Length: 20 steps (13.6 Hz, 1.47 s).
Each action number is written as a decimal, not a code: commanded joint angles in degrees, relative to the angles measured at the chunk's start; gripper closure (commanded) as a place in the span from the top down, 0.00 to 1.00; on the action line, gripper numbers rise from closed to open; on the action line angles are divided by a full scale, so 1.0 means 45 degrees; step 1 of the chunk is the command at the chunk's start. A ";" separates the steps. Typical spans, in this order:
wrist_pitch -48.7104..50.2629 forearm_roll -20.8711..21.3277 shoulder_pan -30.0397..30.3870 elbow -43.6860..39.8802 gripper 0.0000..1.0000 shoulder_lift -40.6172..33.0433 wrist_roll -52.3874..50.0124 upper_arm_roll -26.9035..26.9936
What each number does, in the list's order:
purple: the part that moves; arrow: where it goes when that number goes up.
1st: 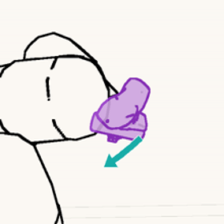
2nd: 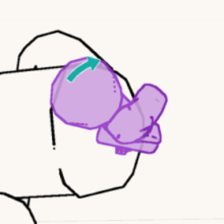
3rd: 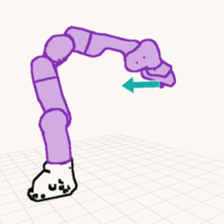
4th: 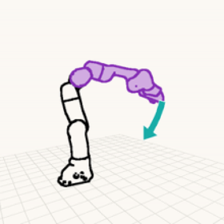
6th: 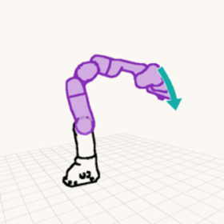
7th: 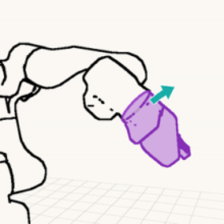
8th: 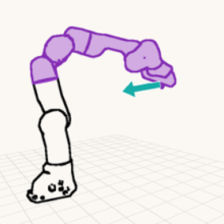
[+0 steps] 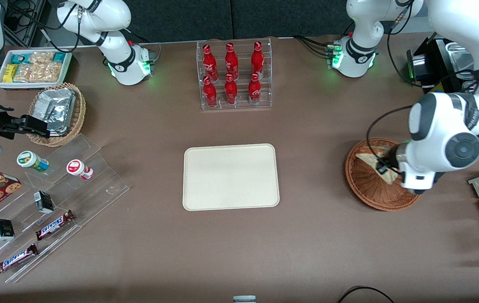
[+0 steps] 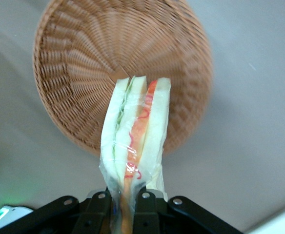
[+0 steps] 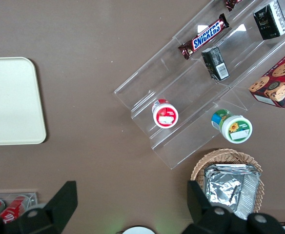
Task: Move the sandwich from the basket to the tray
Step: 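Carry the held sandwich over the cream tray with the left gripper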
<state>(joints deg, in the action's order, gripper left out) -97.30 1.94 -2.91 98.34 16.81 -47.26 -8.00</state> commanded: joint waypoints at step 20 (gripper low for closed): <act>-0.3865 0.0371 -0.6208 -0.5660 0.00 0.5557 -0.0025 -0.2148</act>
<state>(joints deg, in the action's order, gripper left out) -113.41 2.75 -29.42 76.45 37.98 -47.87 -18.23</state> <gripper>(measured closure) 0.846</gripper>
